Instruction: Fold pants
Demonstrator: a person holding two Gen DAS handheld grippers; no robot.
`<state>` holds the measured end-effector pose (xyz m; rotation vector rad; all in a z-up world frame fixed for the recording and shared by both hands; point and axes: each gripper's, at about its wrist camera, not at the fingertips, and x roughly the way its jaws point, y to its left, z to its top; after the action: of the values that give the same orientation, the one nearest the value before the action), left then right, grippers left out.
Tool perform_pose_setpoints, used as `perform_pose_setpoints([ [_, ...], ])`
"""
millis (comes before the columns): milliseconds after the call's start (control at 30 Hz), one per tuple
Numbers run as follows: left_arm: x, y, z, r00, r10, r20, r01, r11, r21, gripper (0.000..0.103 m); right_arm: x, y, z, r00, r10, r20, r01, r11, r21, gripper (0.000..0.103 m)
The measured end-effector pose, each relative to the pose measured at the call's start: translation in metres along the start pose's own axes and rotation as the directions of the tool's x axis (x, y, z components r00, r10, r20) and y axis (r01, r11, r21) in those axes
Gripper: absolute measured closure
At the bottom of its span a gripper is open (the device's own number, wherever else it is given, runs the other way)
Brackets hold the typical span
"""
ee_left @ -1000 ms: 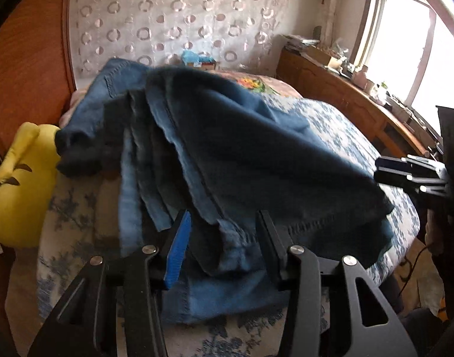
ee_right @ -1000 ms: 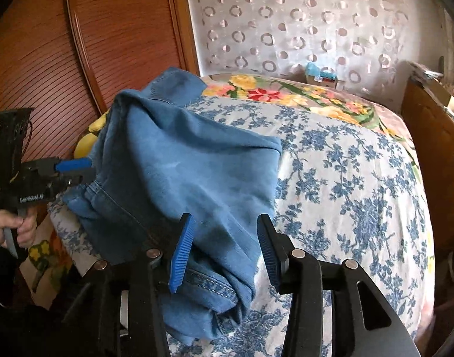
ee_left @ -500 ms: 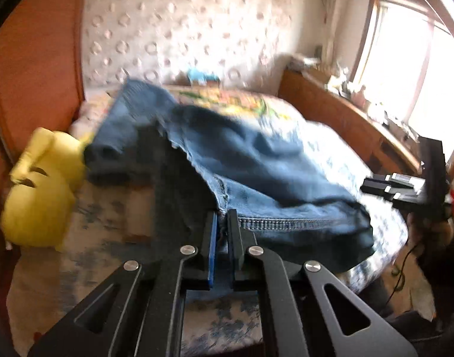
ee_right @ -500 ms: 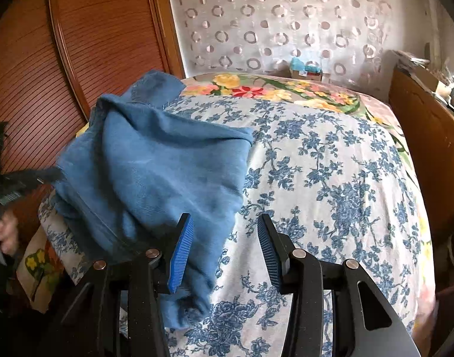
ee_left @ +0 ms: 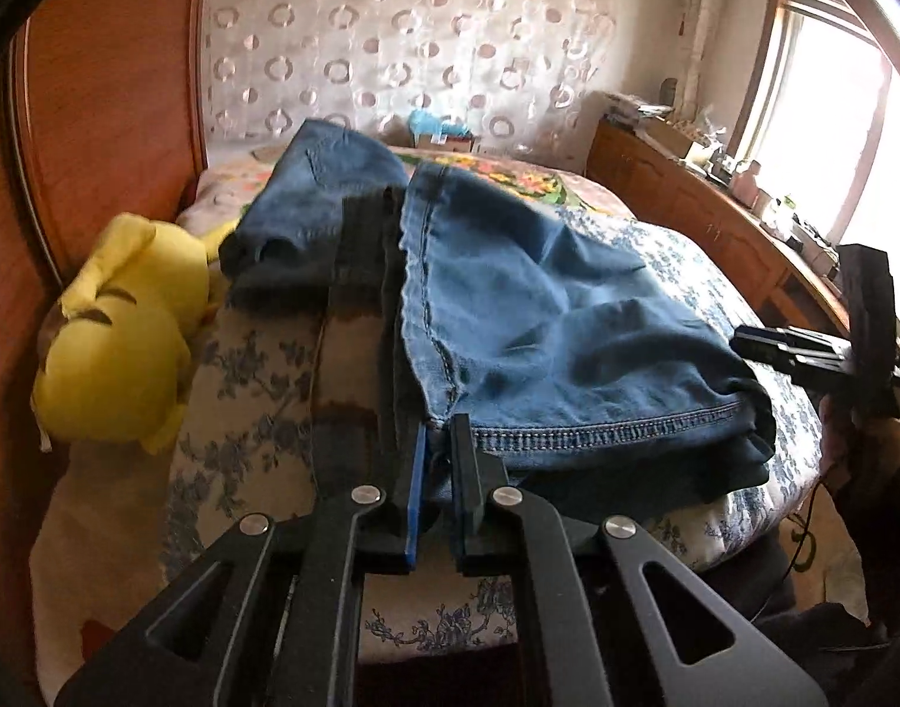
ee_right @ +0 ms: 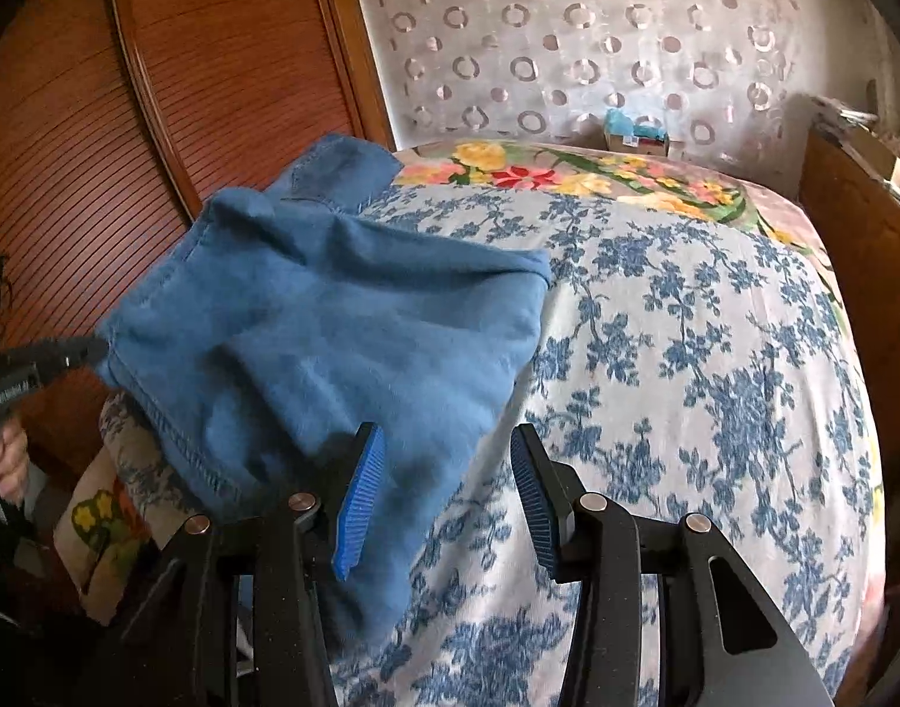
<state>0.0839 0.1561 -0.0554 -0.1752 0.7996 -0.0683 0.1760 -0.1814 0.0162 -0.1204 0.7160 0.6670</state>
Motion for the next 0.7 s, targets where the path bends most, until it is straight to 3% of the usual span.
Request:
perform_pose_setpoints([
  [67, 0.002, 0.0, 0.001, 1.0, -0.003, -0.006, 0.003, 1.0, -0.004, 0.092, 0.009, -0.002, 0.006, 1.0, -0.014, 0.001, 0.014, 1.0, -0.001, 0.056],
  [233, 0.002, -0.001, 0.007, 1.0, -0.005, 0.017, 0.005, 1.0, -0.005, 0.053, 0.041, -0.009, 0.021, 0.999, -0.023, -0.027, 0.023, 1.0, 0.018, 0.051],
  [300, 0.002, -0.003, 0.011, 1.0, -0.004, 0.024, 0.004, 1.0, 0.003, 0.05, 0.054, -0.01, 0.025, 0.999, -0.026, -0.043, 0.027, 1.0, 0.016, 0.05],
  [400, 0.004, -0.008, 0.015, 0.999, 0.007, 0.039, -0.008, 1.0, 0.02, 0.033, 0.069, -0.009, 0.03, 0.998, -0.022, -0.059, 0.023, 1.0, 0.008, 0.05],
  [700, 0.026, -0.024, 0.037, 0.998, 0.019, 0.055, -0.022, 0.998, 0.056, 0.033, 0.115, -0.026, 0.057, 0.996, -0.016, -0.082, 0.017, 1.0, 0.014, 0.05],
])
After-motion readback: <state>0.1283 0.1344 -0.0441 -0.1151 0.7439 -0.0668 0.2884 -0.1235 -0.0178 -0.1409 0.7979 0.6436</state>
